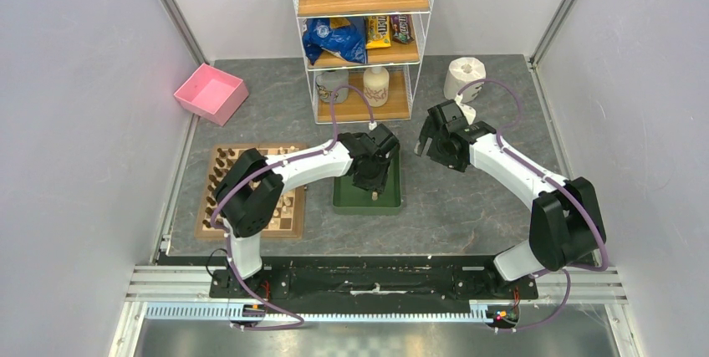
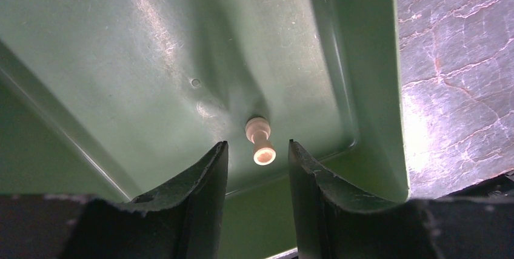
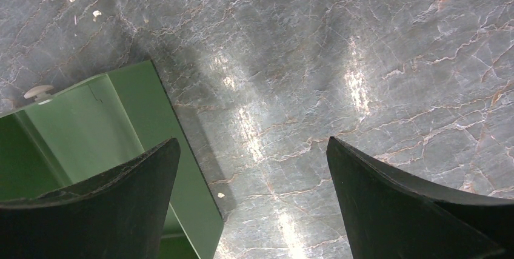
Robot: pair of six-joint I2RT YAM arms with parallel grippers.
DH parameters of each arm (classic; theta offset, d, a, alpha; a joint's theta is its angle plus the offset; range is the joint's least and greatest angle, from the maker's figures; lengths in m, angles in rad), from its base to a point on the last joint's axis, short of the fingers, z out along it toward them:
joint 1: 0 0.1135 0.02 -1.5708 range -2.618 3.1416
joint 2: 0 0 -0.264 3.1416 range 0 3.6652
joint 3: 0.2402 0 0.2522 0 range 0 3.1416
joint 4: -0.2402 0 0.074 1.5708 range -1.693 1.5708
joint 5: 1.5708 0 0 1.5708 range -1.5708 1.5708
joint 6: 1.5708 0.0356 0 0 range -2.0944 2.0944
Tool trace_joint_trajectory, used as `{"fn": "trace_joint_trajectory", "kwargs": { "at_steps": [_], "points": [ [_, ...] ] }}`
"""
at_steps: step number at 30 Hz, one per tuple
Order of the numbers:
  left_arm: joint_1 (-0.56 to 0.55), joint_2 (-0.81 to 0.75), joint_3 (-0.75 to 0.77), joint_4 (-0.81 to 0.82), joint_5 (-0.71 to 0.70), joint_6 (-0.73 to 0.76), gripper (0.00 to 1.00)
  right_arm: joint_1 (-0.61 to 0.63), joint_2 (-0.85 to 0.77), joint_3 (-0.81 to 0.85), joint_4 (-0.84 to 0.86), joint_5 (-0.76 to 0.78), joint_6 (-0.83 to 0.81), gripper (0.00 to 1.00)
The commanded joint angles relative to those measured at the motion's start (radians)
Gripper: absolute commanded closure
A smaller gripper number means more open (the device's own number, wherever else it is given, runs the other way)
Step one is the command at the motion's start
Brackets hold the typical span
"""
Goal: Set up the chess pieces on the board
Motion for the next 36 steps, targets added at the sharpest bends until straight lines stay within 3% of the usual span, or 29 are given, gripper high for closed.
{"fn": "trace_joint_trajectory", "kwargs": {
  "at_steps": [1, 16, 26, 36],
  "points": [
    [-0.008, 0.006, -0.003, 0.009, -0.018, -0.007, 0.53, -0.005, 0.002, 0.017, 0.004, 0.012, -0.005, 0.01],
    [-0.009, 0.029, -0.001, 0.013, -0.018, -0.006, 0.65, -0.005, 0.003, 0.012, 0.004, 0.016, -0.007, 0.01],
    [-0.009, -0.023, -0.003, 0.001, -0.04, -0.002, 0.97, -0.005, 0.0, 0.008, 0.004, 0.018, -0.008, 0.01],
    [-0.006, -0.254, -0.035, -0.058, -0.183, -0.032, 0.98, -0.005, 0.007, 0.014, 0.004, 0.012, -0.007, 0.01]
  ]
}}
